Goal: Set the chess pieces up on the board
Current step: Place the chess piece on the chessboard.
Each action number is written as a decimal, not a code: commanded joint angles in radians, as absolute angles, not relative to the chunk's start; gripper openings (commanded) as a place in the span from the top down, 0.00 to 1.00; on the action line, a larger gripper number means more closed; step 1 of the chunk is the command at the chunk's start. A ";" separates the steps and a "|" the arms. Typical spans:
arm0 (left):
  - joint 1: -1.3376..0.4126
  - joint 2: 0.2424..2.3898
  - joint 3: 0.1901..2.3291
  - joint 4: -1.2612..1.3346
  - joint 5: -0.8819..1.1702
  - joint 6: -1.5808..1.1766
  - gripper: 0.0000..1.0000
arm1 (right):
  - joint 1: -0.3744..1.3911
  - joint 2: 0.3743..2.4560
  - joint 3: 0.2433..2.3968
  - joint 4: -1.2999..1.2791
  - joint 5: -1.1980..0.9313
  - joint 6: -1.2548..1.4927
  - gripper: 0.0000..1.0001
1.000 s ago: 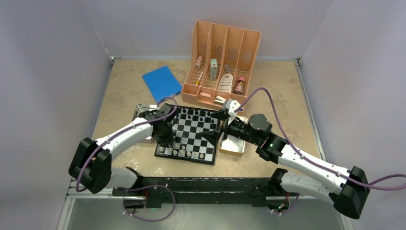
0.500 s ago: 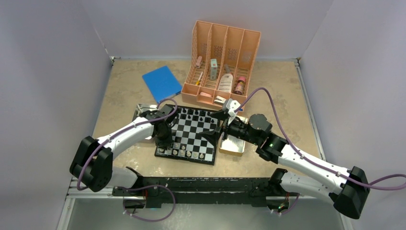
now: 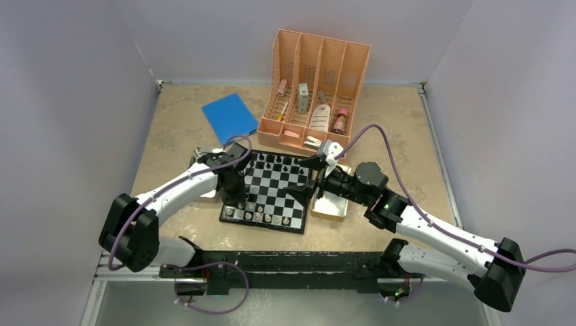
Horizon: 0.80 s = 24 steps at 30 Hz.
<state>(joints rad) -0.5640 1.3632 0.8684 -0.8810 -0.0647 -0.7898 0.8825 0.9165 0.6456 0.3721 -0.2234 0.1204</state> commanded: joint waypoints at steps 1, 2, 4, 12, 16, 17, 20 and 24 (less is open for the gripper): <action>-0.567 1.318 0.979 -0.879 -0.107 -0.759 0.79 | 0.883 0.906 0.646 0.420 -0.227 0.131 0.01; -0.567 1.309 0.994 -0.879 -0.121 -0.747 0.79 | 0.882 0.906 0.646 0.420 -0.227 0.132 0.01; -0.564 1.302 1.026 -0.886 -0.149 -0.723 0.79 | 0.883 0.908 0.648 0.421 -0.228 0.131 0.01; -0.439 1.338 1.155 -0.876 -0.285 -0.522 0.78 | 0.882 0.896 0.646 0.421 -0.236 0.134 0.01; -0.356 1.335 1.140 -0.763 -0.360 -0.374 0.77 | 0.883 0.892 0.643 0.424 -0.247 0.139 0.01; -0.333 1.336 1.132 -0.733 -0.362 -0.339 0.77 | 0.883 0.890 0.643 0.424 -0.250 0.139 0.01; -0.264 1.335 1.095 -0.618 -0.345 -0.245 0.77 | 0.882 0.878 0.639 0.432 -0.254 0.143 0.01; -0.196 1.370 1.038 -0.492 -0.305 -0.135 0.77 | 0.883 0.877 0.636 0.439 -0.262 0.147 0.01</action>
<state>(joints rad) -0.2459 1.3426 1.0779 -0.6621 -0.3092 -0.3012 0.8825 0.8970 0.6384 0.3771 -0.2321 0.1310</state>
